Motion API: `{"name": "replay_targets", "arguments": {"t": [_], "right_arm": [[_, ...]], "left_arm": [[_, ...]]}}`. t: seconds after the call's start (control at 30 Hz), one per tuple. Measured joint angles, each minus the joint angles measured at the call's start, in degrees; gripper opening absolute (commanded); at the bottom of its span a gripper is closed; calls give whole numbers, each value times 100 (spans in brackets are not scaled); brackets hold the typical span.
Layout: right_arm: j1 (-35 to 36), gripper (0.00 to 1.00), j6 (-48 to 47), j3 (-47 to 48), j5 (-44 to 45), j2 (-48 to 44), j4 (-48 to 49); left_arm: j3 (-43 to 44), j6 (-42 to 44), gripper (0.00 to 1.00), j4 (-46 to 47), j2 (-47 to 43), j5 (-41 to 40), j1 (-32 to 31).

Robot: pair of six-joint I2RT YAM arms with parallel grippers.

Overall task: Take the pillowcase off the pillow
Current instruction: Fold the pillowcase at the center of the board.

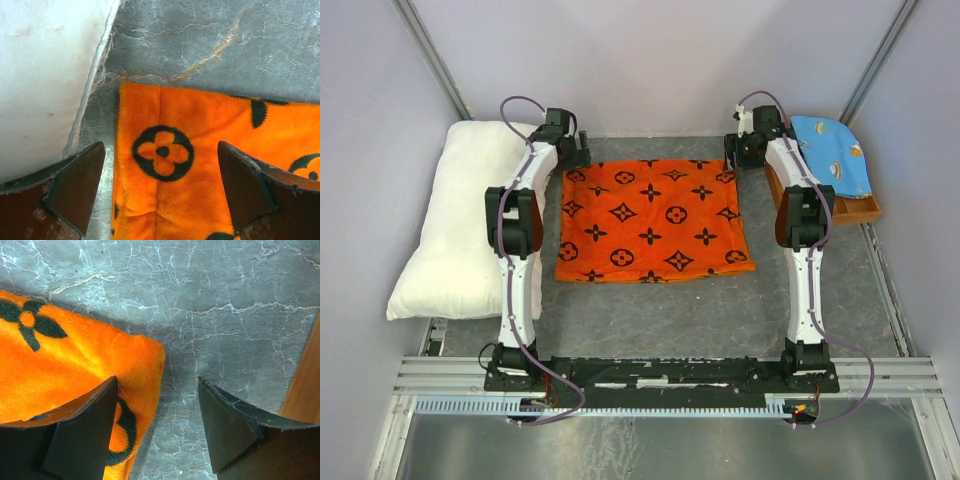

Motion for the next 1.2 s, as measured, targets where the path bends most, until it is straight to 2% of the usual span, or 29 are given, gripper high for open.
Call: {"name": "replay_targets", "arguments": {"t": [0.23,0.47,0.53,0.67,0.73,1.2], "right_arm": [[240,67,-170,109,505,42,-197],[398,53,-149,542,632,293,-278],[409,43,-140,673,634,363,-339],[413,12,-85,782,654,426,-420],[404,2,-33,782,649,426,-433],[162,1,-127,597,468,343,-361]], "left_arm": [[7,17,99,-33,0,-11,2],[7,111,99,-57,0,-13,0],[4,146,99,-63,0,-13,0],[4,168,99,-61,0,-13,0],[4,170,99,-61,0,-13,0],[4,173,99,221,79,205,-4]]}}
